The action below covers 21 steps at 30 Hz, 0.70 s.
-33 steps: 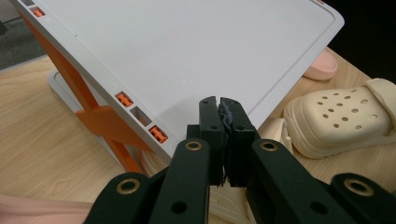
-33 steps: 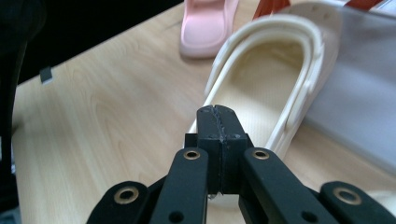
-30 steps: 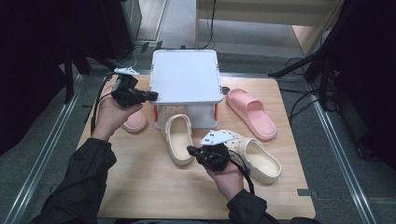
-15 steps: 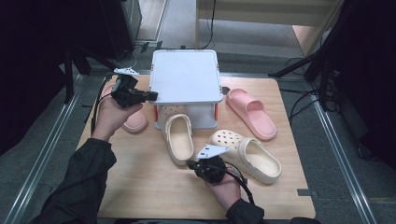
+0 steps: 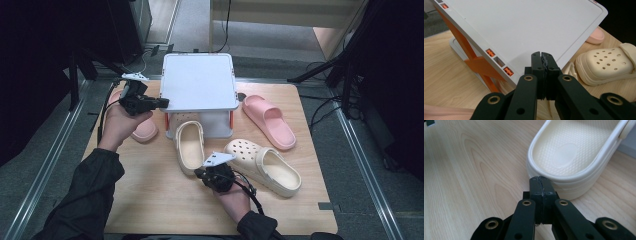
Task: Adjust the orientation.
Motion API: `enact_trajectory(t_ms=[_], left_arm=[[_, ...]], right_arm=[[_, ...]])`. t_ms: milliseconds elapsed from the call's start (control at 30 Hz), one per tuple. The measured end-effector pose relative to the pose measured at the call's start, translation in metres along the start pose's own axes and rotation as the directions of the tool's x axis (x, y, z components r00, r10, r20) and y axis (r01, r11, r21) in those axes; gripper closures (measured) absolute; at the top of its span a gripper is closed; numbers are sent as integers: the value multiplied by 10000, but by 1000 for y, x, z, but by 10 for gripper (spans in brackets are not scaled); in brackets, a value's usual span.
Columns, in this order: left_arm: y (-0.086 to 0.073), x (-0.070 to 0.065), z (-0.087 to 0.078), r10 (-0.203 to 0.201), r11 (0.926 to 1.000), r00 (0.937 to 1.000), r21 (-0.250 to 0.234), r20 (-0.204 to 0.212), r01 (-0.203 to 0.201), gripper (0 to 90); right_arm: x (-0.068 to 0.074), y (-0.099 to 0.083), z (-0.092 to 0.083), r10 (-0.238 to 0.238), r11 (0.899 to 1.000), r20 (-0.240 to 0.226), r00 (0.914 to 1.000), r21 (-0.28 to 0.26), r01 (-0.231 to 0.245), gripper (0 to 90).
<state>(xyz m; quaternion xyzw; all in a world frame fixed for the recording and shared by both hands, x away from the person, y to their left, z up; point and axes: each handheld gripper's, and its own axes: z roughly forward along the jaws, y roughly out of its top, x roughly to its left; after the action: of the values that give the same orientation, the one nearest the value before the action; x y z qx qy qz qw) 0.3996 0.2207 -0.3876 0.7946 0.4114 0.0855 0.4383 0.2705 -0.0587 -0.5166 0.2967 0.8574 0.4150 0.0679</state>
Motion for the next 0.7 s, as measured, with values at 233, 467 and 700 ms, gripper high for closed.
enact_trajectory(t_ms=[233, 467, 700], left_arm=[[0, 0, 0, 4, 10000, 10000, 17, -3, -4, 891], [0, 0, 0, 10, 10000, 10000, -9, -20, -10, 891], [-1, 0, 0, -1, 10000, 10000, -19, 6, 1, 893]], right_arm=[[1, 13, 3, -120, 9997, 7, 9999, -195, 120, 900], [-12, 28, 11, 291, 9995, -95, 9995, -150, -292, 900], [-16, 41, 24, 253, 9996, -12, 9997, 111, -253, 900]])
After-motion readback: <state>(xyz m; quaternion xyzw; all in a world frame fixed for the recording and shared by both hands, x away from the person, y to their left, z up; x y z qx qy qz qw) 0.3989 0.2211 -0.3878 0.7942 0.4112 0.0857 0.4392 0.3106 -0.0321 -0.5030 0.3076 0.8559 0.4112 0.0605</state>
